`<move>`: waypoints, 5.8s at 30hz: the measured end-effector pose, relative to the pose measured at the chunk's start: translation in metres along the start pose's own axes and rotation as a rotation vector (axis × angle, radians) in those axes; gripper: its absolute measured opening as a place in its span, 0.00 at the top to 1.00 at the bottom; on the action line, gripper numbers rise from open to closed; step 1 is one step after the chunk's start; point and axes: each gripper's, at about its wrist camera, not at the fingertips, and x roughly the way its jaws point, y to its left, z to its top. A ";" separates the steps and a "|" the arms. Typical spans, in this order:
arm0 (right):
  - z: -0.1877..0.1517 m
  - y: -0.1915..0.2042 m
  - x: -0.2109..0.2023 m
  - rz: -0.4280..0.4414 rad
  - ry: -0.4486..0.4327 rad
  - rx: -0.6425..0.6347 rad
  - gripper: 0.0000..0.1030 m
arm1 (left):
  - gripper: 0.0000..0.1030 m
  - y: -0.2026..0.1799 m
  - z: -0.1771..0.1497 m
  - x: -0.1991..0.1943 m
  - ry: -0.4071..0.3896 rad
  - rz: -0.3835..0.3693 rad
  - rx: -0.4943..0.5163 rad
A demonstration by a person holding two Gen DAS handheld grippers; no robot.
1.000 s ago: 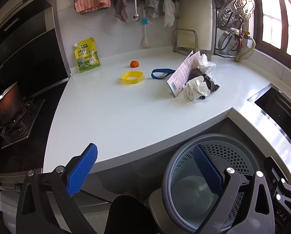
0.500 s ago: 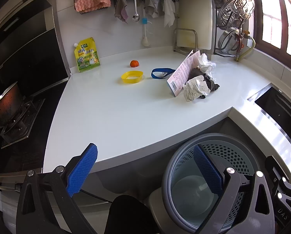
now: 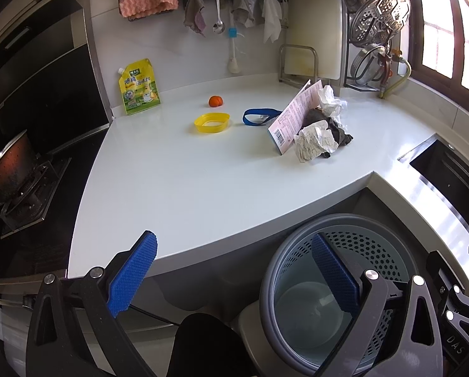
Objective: Collect trash
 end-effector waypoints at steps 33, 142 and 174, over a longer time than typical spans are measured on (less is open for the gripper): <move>0.004 0.000 0.024 0.000 -0.019 -0.029 0.08 | 0.06 0.018 0.001 0.033 0.032 0.012 -0.053; 0.088 -0.035 0.152 0.280 0.007 0.162 0.71 | 0.31 0.076 0.169 0.275 0.209 -0.100 -0.176; -0.004 -0.056 0.041 0.260 0.087 0.078 0.71 | 0.31 -0.038 0.010 0.027 0.009 -0.243 0.125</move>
